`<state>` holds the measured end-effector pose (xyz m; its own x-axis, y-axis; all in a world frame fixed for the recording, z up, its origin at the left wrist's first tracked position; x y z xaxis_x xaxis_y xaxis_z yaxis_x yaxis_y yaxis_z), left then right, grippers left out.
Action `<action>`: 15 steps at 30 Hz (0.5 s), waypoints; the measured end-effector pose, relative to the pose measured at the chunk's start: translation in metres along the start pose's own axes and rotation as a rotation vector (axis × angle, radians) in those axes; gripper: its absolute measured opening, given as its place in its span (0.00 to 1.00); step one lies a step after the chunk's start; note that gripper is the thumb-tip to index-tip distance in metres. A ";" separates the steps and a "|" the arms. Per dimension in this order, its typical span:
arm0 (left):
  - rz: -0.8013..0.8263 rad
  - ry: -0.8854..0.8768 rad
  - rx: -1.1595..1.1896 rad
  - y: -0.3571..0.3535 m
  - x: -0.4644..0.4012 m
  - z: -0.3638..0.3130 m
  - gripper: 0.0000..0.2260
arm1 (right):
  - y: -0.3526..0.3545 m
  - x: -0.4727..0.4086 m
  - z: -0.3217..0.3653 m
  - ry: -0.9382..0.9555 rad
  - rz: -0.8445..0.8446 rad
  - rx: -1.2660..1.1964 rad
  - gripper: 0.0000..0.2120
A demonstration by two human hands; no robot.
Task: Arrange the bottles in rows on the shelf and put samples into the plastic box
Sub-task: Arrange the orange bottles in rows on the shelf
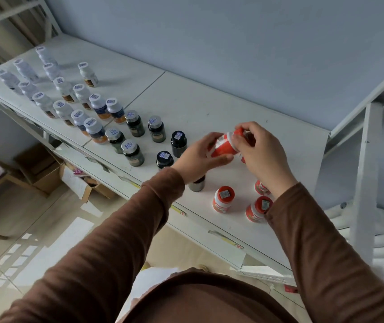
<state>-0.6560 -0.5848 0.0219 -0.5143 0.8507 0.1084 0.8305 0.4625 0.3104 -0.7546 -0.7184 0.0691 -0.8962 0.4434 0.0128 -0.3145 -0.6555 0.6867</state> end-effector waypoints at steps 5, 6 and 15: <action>0.289 0.142 0.707 0.011 0.001 -0.010 0.20 | 0.013 -0.006 0.019 -0.052 -0.083 -0.047 0.23; 0.332 0.179 0.779 0.011 0.002 -0.012 0.22 | 0.012 -0.006 0.020 -0.056 -0.074 -0.064 0.23; 0.263 0.083 0.550 0.002 -0.008 -0.005 0.17 | 0.019 -0.006 0.007 -0.060 0.028 0.120 0.22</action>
<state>-0.6511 -0.5921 0.0267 -0.2738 0.9418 0.1952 0.9092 0.3196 -0.2668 -0.7533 -0.7294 0.0867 -0.8826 0.4642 0.0747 -0.2463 -0.5918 0.7675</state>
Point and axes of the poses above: each hand's wrist, its own x-axis away from the middle knuckle, its own y-axis out of the back of the hand, z = x × y, the point moved 1 cm from there along -x, towards the middle knuckle, and after that the axes turned 8 degrees about z, right-handed, at the moved point
